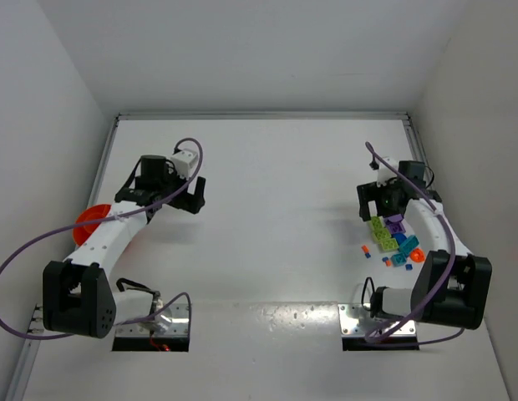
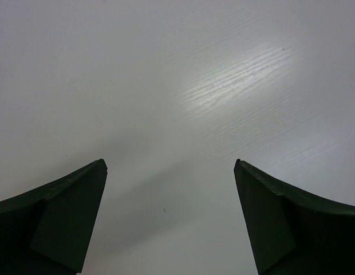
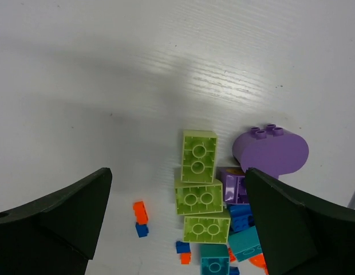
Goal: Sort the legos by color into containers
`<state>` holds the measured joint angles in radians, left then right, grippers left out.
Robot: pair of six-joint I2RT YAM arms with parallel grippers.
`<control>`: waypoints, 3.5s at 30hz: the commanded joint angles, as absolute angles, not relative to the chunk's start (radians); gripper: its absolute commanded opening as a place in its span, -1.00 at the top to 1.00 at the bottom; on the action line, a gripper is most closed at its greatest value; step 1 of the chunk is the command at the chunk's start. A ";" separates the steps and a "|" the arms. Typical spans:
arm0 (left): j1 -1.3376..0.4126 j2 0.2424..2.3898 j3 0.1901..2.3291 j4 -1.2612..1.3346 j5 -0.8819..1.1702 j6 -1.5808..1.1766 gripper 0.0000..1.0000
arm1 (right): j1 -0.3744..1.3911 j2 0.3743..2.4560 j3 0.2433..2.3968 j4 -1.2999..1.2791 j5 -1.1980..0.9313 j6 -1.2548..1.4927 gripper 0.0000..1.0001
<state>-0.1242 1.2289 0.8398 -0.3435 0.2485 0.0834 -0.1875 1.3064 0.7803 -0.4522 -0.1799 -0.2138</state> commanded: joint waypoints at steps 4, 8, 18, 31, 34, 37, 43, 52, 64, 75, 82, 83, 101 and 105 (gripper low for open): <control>-0.130 1.213 0.871 -0.408 0.334 0.161 -0.99 | -0.189 1.319 0.779 -0.466 -0.152 -0.323 -0.85; -0.130 1.224 0.894 -0.420 0.365 0.170 -0.99 | -0.189 1.371 0.779 -0.466 -0.152 -0.353 -0.52; -0.130 1.246 0.922 -0.420 0.403 0.161 -0.99 | -0.189 1.486 0.788 -0.410 -0.110 -0.353 -0.32; -0.092 1.264 0.922 -0.402 0.442 0.170 -0.99 | -0.189 1.549 0.766 -0.359 -0.092 -0.362 -0.32; -0.083 1.264 0.922 -0.402 0.442 0.170 -0.99 | -0.189 1.559 0.746 -0.347 -0.092 -0.362 -0.29; -0.074 1.264 0.922 -0.402 0.442 0.170 -0.99 | -0.198 1.568 0.746 -0.337 -0.092 -0.371 -0.25; -0.055 1.264 0.922 -0.402 0.469 0.170 -0.99 | -0.218 1.586 0.736 -0.337 -0.101 -0.380 -0.04; -0.020 1.273 0.922 -0.402 0.494 0.158 -0.99 | -0.238 1.585 0.788 -0.385 -0.161 -0.390 0.51; 0.058 1.276 0.966 -0.402 0.843 0.005 -0.99 | -0.092 1.466 0.983 -0.500 -0.504 -0.293 0.73; 0.048 1.370 0.997 -0.189 1.088 -0.394 -0.94 | 0.265 1.594 1.212 -0.448 -0.652 -0.067 0.75; -0.018 1.379 0.986 -0.127 1.057 -0.465 -0.81 | 0.449 1.712 1.370 -0.505 -0.600 -0.091 0.77; -0.028 1.379 0.974 -0.127 1.046 -0.465 -0.81 | 0.465 1.723 1.384 -0.505 -0.600 -0.091 0.77; -0.127 1.442 0.940 -0.097 1.009 -0.505 -0.52 | 0.707 1.833 1.523 -0.538 -0.456 -0.110 0.77; -0.136 1.451 0.920 -0.086 1.009 -0.505 -0.47 | 0.729 1.844 1.557 -0.538 -0.425 -0.110 0.80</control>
